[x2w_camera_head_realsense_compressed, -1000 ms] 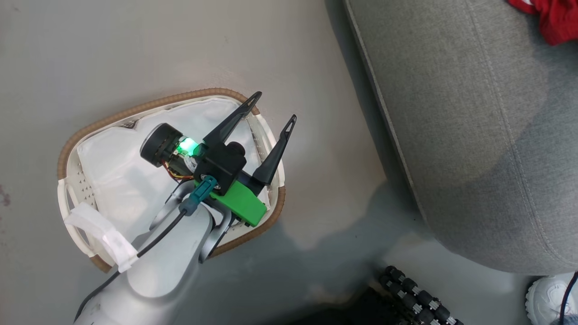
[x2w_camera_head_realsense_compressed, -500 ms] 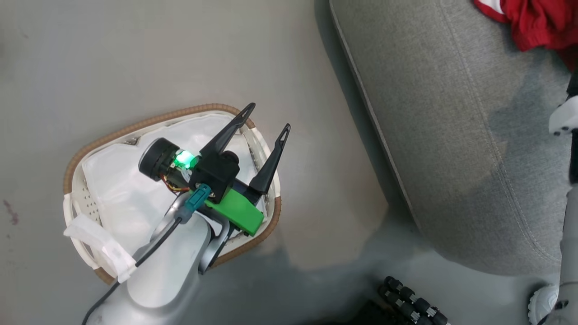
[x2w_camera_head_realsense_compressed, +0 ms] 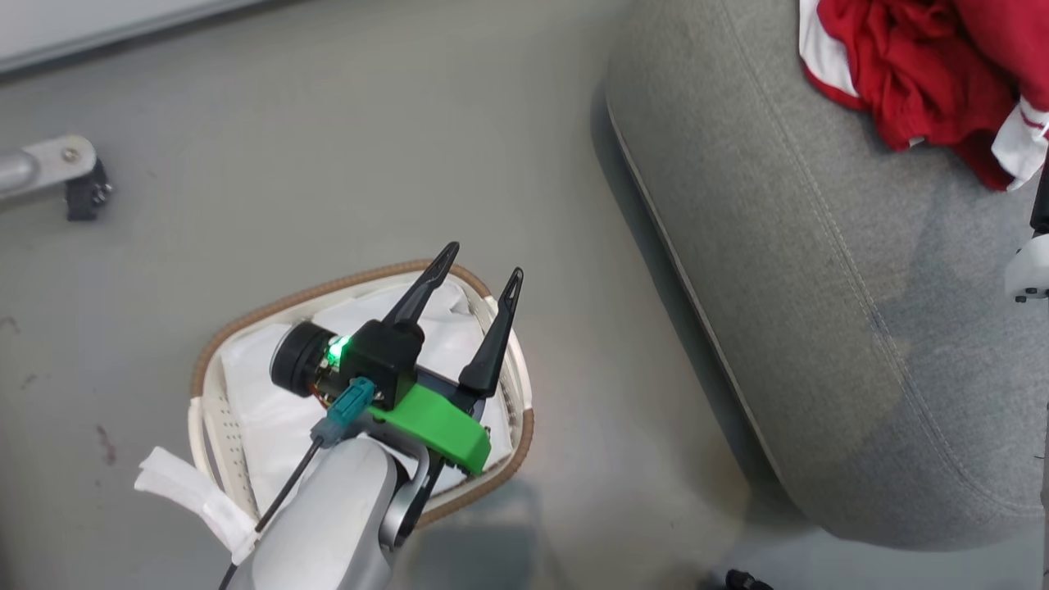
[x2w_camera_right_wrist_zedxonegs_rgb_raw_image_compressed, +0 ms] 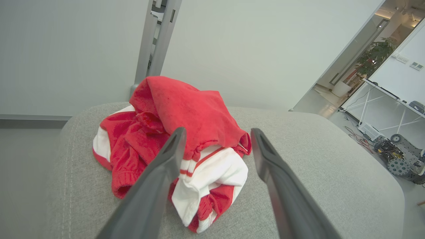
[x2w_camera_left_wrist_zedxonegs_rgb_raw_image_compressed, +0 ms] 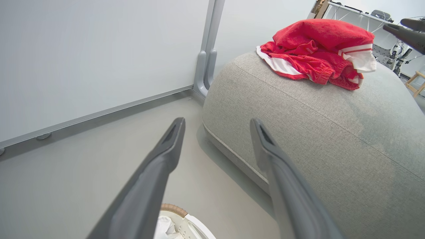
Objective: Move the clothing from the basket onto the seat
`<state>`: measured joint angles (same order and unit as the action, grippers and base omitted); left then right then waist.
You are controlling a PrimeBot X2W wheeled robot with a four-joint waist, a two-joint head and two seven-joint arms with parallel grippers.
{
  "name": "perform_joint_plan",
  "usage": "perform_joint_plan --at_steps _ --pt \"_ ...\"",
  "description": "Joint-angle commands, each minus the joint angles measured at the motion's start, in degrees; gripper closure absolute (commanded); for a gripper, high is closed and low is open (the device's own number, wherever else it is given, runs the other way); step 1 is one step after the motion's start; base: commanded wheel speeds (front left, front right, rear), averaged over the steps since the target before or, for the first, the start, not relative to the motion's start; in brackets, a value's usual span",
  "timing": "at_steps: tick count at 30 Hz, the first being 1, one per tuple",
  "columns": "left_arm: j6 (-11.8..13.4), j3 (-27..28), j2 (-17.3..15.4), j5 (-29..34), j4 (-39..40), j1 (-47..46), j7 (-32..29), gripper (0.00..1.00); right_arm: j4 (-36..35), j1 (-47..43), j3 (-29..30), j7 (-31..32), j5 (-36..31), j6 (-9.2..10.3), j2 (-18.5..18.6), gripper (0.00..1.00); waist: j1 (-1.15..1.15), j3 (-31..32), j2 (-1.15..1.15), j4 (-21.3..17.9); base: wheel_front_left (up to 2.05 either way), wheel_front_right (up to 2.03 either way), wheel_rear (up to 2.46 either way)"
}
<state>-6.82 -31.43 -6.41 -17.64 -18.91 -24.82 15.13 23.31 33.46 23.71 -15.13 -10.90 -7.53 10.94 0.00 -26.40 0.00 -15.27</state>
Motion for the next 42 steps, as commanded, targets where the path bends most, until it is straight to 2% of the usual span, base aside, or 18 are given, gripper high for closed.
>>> perform_joint_plan --at_steps 1,6,11,20,27,34,42 --pt "-0.21 0.77 0.44 -0.41 0.1 1.57 0.02 0.0 -0.1 -0.68 -0.31 -0.02 0.11 0.08 0.87 0.0 0.0 6.72 0.0 3.23 0.0 0.0 0.0" --pt "-0.42 4.91 1.62 -0.45 0.56 5.45 0.02 0.0 1.44 0.27 -3.62 -0.02 0.65 0.08 0.9 0.0 0.0 11.57 0.0 5.52 0.0 0.0 0.0" --pt "-0.6 9.18 2.3 0.14 1.23 8.65 0.02 0.0 2.26 0.38 -6.13 -0.02 2.14 0.08 -1.7 0.0 0.0 14.91 0.0 8.39 0.0 0.0 0.0" --pt "-0.66 18.79 3.02 0.55 2.96 14.33 0.02 0.0 0.92 -5.2 -12.0 -0.02 5.93 0.08 -6.59 0.0 0.0 18.24 0.0 14.94 0.0 0.0 0.0" --pt "-0.69 26.22 3.4 0.34 4.53 19.12 0.02 0.0 -2.44 -12.88 -17.69 -0.02 8.58 0.08 -7.88 0.0 0.0 19.64 0.0 18.32 0.0 0.0 0.0" --pt "-0.71 28.81 3.51 -0.02 5.02 23.69 0.02 0.0 -6.44 -20.64 -20.24 -0.01 14.8 0.08 -7.92 0.0 0.0 21.67 0.0 19.02 0.0 0.0 0.0" --pt "-0.35 29.04 3.5 -0.65 5.2 25.9 0.02 0.0 -8.29 -26.35 -21.27 -0.01 17.72 0.08 -7.93 0.0 0.0 22.66 0.0 18.26 0.0 0.0 0.0"
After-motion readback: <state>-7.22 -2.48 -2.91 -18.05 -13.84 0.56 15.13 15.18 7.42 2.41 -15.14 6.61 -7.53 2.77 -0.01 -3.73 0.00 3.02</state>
